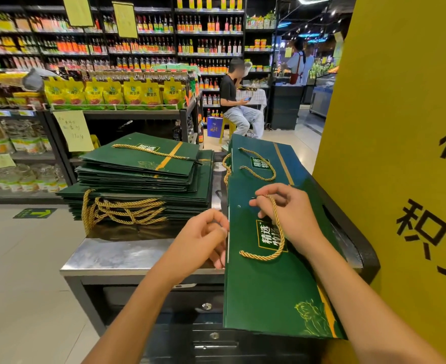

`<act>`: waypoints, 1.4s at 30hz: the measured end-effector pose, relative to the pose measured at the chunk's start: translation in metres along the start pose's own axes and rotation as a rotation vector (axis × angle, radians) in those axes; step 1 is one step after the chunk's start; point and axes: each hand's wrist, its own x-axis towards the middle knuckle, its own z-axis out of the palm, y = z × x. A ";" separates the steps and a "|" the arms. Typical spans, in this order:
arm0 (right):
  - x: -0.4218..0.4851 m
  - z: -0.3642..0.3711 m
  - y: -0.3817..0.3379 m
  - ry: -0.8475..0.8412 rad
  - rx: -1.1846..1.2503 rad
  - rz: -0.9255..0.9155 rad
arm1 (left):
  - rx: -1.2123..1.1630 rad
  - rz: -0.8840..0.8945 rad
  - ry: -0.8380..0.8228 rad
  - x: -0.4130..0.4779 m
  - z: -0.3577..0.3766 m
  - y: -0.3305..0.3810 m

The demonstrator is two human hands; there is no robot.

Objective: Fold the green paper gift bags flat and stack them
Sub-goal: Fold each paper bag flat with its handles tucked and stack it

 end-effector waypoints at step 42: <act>-0.027 0.013 0.017 0.003 -0.221 -0.508 | 0.108 0.110 0.035 0.007 0.005 -0.002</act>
